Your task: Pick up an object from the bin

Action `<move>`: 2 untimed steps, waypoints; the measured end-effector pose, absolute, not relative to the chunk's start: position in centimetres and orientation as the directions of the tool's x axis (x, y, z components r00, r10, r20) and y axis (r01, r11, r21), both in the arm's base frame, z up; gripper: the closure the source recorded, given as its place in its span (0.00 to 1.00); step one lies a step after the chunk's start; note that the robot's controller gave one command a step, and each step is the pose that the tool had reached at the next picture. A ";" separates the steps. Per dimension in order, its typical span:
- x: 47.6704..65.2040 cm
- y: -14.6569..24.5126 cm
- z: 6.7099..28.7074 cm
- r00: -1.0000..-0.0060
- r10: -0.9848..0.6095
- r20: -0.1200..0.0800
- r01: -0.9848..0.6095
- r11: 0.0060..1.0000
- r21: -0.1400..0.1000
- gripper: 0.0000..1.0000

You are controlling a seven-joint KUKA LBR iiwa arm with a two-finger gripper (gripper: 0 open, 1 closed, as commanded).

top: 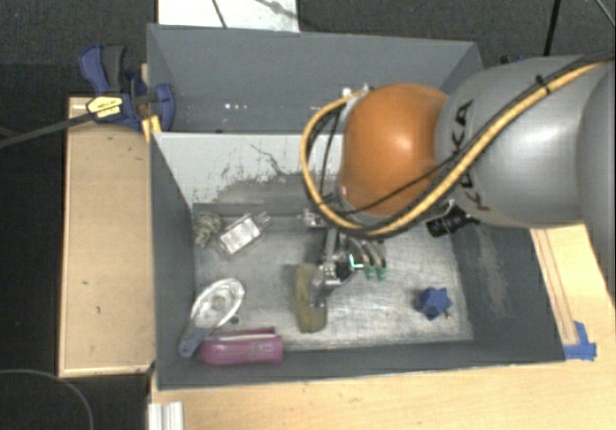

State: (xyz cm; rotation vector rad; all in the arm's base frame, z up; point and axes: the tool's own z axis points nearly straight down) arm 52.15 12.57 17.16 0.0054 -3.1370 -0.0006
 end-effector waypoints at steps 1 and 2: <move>56.7 4.4 7.1 -0.945 -0.326 -0.003 -0.326 0.945 0.000 0.00; 58.0 7.1 10.2 -0.815 -0.579 -0.007 -0.579 0.815 -0.001 0.00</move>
Offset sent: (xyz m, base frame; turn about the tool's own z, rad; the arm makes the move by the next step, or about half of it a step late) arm 0.0440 -0.0805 -0.1016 -0.3331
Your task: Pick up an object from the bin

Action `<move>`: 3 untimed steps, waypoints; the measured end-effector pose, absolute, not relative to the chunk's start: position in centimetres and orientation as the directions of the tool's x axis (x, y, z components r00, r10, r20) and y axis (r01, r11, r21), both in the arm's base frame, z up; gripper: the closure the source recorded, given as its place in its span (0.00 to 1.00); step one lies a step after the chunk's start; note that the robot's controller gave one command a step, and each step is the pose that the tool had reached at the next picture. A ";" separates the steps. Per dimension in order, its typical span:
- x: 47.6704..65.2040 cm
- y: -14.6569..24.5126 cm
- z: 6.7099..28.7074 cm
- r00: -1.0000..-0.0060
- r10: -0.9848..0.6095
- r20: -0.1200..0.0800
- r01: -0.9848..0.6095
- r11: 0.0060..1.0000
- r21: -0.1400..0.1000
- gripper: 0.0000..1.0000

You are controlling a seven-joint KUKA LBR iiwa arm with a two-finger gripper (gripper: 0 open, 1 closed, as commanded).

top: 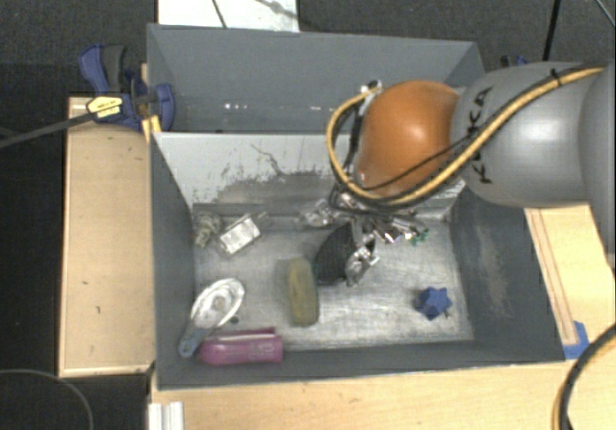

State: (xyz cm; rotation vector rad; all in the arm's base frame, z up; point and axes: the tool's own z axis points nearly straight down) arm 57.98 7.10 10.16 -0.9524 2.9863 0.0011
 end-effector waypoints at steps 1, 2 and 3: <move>59.2 7.0 10.1 -0.727 -0.686 -0.008 -0.686 0.727 -0.003 0.00; 59.1 6.8 7.2 -0.482 -0.876 -0.002 -0.876 0.482 -0.001 0.00; 59.2 7.5 7.2 -0.081 -0.997 -0.002 -0.997 0.081 -0.002 0.00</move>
Offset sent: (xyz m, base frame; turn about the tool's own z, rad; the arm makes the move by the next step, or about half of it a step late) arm 0.0112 -0.0016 -0.0016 -0.1412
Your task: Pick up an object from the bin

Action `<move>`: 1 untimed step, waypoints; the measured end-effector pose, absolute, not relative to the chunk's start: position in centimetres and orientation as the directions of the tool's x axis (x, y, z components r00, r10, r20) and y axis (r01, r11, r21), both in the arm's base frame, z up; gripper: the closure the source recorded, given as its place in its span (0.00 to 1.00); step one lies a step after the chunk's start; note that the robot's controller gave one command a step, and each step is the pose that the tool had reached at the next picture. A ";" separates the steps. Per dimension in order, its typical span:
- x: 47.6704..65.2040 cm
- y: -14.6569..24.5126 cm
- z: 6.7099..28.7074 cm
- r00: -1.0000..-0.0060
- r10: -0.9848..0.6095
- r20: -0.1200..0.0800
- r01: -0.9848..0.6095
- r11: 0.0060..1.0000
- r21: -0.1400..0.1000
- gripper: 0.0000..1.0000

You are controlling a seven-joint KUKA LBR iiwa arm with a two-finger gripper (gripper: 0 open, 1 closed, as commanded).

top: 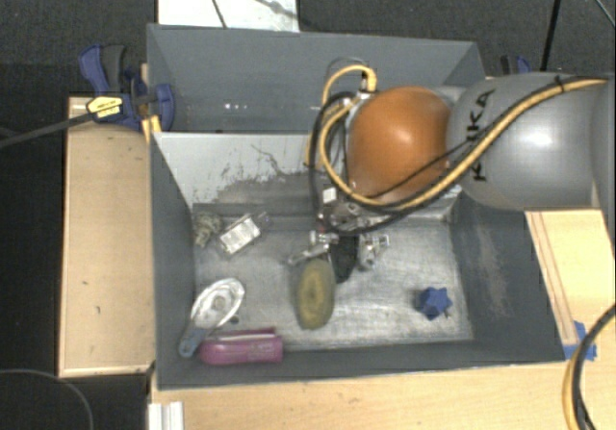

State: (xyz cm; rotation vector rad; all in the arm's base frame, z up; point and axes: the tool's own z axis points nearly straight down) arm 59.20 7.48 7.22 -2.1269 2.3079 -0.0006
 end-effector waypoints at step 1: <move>59.3 7.3 7.3 -0.088 -0.996 0.000 -0.996 0.088 -0.004 1.00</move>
Offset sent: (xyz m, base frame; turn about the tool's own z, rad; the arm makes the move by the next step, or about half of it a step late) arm 0.0000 0.0000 0.0000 0.0000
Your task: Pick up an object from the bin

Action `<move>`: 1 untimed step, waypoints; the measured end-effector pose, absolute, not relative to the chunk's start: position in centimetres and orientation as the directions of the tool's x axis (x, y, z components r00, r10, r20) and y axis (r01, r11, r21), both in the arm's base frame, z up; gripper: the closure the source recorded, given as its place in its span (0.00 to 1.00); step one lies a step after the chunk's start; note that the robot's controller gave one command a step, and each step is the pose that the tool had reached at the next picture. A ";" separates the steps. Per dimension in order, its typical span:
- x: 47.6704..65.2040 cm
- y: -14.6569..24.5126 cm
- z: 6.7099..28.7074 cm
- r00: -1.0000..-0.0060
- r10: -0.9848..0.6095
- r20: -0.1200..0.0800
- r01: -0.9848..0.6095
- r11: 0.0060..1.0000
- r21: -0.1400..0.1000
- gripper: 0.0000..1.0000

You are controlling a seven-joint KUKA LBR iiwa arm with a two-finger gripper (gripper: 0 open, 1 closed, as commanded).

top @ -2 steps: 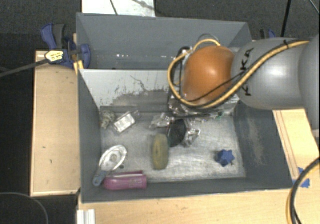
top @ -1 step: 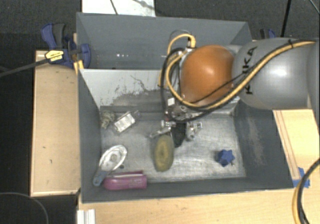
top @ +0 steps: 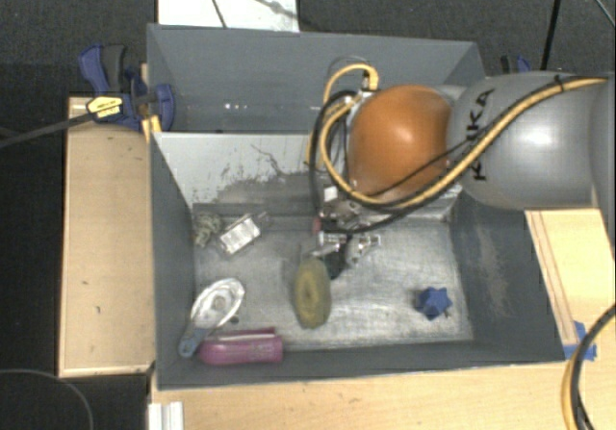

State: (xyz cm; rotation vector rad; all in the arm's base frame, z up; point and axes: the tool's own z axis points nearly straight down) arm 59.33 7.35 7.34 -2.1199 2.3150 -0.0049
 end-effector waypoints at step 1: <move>59.5 7.4 15.2 -0.096 -0.995 -0.003 -0.995 0.096 -0.008 1.00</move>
Offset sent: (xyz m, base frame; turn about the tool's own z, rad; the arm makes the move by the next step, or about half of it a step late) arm -0.0004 0.0000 0.0733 0.0000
